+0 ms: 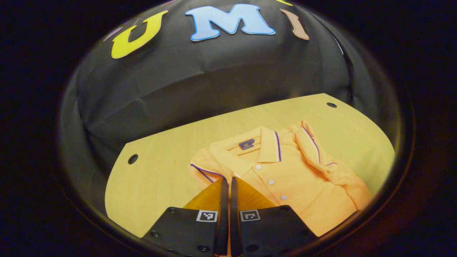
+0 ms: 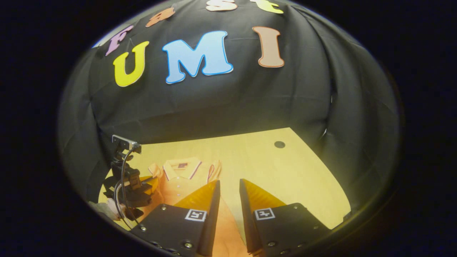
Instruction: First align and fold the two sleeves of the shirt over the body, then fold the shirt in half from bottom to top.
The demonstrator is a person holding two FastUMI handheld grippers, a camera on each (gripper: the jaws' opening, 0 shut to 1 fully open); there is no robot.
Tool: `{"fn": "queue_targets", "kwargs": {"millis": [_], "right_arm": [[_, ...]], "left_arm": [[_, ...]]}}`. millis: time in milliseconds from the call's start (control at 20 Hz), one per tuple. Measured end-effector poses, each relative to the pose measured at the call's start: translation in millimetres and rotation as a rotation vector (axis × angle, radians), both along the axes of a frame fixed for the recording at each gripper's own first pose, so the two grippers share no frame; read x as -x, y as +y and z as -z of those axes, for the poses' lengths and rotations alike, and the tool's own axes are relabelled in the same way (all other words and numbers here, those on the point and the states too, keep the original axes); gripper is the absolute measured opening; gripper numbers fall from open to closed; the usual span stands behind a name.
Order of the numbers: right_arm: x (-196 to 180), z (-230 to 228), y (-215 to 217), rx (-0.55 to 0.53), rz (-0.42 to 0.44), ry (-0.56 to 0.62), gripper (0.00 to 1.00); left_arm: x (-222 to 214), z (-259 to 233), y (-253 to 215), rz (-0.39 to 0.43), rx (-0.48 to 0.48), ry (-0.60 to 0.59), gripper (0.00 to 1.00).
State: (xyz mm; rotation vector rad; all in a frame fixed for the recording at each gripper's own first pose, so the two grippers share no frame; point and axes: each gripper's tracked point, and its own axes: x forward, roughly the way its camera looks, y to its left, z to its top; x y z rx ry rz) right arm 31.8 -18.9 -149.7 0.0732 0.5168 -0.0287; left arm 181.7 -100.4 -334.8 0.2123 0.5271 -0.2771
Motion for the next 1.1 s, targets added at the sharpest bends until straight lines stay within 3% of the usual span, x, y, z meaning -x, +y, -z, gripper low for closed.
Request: {"fn": "queue_targets", "kwargs": {"millis": [100,250,300,350,500,550,600,650,750,850,900,1100], "right_arm": [[5.0,3.0,-6.6,-0.001,0.006,0.004,0.34],[9.7,7.1,-13.7,-0.006,0.013,0.006,0.31],[12.4,6.7,-16.5,-0.009,0.014,0.007,0.35],[14.2,9.1,-16.3,-0.013,0.013,0.007,0.35],[20.5,14.5,-17.9,-0.016,-0.002,0.015,0.31],[23.3,18.8,-17.3,-0.013,-0.010,0.020,0.31],[27.6,23.2,-16.3,-0.010,-0.020,0.028,0.34],[32.6,30.5,-14.0,-0.010,-0.033,0.041,0.31],[43.7,46.4,-6.9,-0.017,-0.063,0.073,0.31],[56.0,62.8,-0.6,-0.025,-0.090,0.106,0.34],[61.9,70.9,1.7,-0.023,-0.103,0.121,0.35],[87.3,102.0,11.1,-0.009,-0.146,0.195,0.35]], "left_arm": [[0.5,2.7,-4.9,0.008,-0.009,0.012,0.09],[4.2,1.5,-11.1,0.018,0.002,0.018,0.31],[6.4,-2.4,-12.3,0.018,0.009,0.015,0.36],[7.9,-4.6,-12.7,0.016,0.012,0.012,0.46],[20.7,-15.6,-7.7,-0.009,0.032,0.003,0.46],[28.4,-17.7,-5.9,-0.016,0.047,0.004,0.40],[38.8,-20.2,-5.1,-0.016,0.066,0.010,0.47],[48.6,-23.8,0.9,-0.020,0.074,0.012,0.47],[70.7,-27.6,15.1,-0.033,0.068,0.004,0.57],[94.5,-29.1,28.7,-0.039,0.058,0.007,0.57],[107.4,-29.6,35.3,-0.046,0.058,0.012,0.50],[161.8,-26.0,58.5,-0.090,0.080,0.048,0.57]]}}
